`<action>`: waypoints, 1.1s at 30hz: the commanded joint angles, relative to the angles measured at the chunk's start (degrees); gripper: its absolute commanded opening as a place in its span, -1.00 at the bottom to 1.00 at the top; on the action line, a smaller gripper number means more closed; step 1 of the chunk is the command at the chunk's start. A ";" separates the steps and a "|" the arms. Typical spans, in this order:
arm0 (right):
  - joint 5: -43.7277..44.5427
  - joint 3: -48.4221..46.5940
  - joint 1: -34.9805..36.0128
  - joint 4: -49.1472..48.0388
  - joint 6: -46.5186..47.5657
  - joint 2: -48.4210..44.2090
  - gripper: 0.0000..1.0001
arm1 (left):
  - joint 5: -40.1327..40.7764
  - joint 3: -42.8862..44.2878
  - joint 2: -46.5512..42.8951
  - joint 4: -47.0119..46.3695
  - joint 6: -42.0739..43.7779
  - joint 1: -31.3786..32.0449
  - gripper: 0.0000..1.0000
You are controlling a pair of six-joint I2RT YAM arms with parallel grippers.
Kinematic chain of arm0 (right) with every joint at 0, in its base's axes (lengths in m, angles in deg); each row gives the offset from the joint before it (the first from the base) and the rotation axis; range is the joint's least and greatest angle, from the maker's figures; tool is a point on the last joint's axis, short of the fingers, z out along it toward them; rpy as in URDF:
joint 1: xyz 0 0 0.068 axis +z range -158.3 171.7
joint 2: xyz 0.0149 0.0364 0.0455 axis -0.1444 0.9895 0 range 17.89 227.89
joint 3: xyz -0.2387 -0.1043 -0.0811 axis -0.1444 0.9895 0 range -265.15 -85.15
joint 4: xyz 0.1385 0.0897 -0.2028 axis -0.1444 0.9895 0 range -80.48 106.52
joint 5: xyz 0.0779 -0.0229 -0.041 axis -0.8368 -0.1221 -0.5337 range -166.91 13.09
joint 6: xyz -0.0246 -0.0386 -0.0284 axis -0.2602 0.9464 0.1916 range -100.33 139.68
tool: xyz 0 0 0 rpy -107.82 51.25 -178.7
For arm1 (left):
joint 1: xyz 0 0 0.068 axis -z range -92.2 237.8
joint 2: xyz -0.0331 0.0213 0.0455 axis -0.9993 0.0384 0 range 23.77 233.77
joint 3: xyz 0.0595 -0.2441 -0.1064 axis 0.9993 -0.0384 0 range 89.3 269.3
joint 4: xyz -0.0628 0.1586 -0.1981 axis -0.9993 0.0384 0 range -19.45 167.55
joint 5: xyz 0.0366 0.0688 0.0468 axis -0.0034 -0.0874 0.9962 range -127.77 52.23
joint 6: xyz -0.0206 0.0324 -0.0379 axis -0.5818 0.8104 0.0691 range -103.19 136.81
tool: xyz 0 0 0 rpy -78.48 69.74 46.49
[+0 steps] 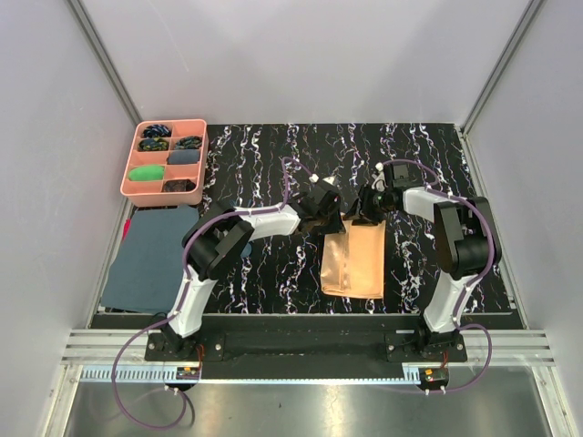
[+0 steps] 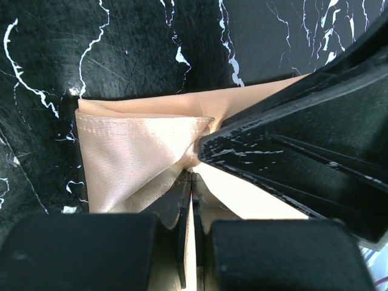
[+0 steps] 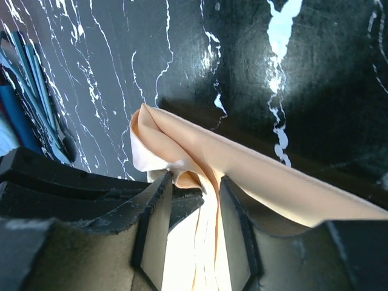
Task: Fold the napkin into a case and place the utensils inside
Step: Fold the lower triangle-folded napkin at the center of the board.
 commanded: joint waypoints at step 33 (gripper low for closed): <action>-1.69 0.63 -0.29 1.25 0.38 -1.43 -1.00 | 0.07 -7.64 -14.38 4.95 6.33 1.04 -0.21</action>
